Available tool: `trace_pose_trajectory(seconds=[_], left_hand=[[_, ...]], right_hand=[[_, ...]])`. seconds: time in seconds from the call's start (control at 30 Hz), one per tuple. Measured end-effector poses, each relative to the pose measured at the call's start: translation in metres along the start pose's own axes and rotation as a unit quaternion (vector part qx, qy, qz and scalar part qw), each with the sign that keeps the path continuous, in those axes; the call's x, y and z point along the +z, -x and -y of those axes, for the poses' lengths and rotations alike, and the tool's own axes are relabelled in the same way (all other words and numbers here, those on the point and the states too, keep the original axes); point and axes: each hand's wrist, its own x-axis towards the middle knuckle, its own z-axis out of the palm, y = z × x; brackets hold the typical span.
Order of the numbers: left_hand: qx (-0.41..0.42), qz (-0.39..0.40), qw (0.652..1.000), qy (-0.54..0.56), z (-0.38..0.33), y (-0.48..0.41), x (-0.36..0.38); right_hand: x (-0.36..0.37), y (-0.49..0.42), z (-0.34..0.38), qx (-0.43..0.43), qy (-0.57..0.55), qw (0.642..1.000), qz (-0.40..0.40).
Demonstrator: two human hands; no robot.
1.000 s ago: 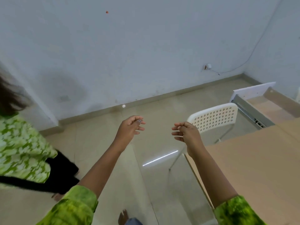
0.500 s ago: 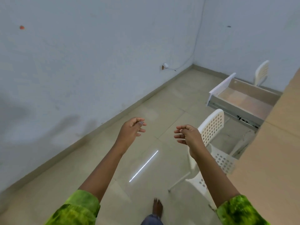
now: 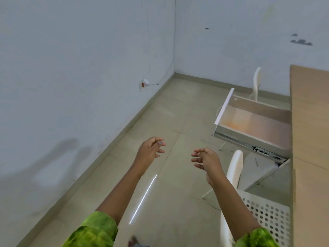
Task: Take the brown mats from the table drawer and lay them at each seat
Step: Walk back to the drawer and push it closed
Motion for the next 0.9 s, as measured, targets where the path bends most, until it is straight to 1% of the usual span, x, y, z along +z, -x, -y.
trace_pose_trajectory(seconds=[0.1,0.2,0.37,0.5,0.63,0.73,0.9], left_hand=[[0.002,0.043,0.999,-0.010,-0.002,-0.060,-0.006],[0.004,0.102,0.995,-0.024,-0.007,-0.118,-0.010],[0.024,0.208,0.976,-0.062,-0.027,-0.205,-0.004],[0.030,0.276,0.958,-0.068,-0.042,-0.259,0.016],[0.031,0.313,0.946,-0.075,-0.053,-0.310,0.043],[0.029,0.336,0.938,-0.082,-0.058,-0.355,0.074],[-0.011,0.387,0.916,-0.103,-0.070,-0.419,0.129]], right_hand=[[0.018,-0.034,0.011,0.005,-0.027,0.999,-0.046],[0.036,-0.068,0.023,0.009,-0.057,0.993,-0.106],[0.058,-0.110,0.045,0.018,-0.125,0.969,-0.212],[0.057,-0.143,0.060,0.027,-0.155,0.948,-0.275],[0.047,-0.178,0.070,0.025,-0.175,0.934,-0.309],[0.031,-0.212,0.080,0.035,-0.213,0.921,-0.324],[-0.004,-0.273,0.087,0.104,-0.198,0.909,-0.351]])
